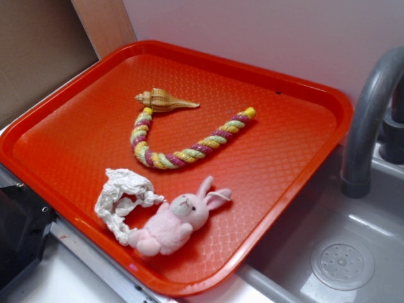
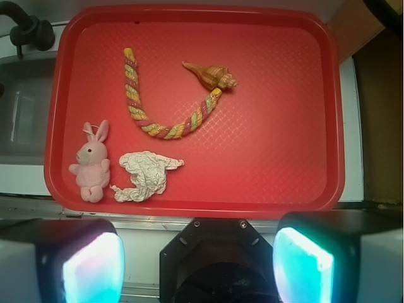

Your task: Grab the pink bunny.

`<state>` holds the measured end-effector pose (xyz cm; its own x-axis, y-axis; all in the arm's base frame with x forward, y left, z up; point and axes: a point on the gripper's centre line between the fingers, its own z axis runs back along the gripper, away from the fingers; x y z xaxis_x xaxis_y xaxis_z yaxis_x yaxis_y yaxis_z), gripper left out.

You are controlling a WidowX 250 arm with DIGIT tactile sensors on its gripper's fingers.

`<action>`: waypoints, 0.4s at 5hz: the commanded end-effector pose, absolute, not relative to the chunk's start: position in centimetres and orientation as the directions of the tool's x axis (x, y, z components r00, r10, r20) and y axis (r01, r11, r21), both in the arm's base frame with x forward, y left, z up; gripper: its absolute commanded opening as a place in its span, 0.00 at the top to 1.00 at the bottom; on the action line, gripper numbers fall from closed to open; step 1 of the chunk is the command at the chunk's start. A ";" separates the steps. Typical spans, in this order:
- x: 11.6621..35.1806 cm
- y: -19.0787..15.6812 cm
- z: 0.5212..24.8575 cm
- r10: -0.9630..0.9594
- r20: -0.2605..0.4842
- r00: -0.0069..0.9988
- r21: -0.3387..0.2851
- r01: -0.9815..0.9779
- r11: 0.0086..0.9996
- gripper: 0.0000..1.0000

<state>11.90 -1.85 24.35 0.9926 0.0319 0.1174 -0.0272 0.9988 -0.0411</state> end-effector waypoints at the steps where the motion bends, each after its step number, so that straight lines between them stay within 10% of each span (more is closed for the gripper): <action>1: 11.9 -1.8 24.4 0.032 0.117 0.993 -0.041 -0.027 0.999 0.00; 2: 12.9 -4.2 22.3 0.148 0.141 0.979 -0.005 -0.149 0.989 0.00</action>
<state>12.73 -3.94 22.27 0.9799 0.1460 0.1360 -0.1474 0.9891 0.0000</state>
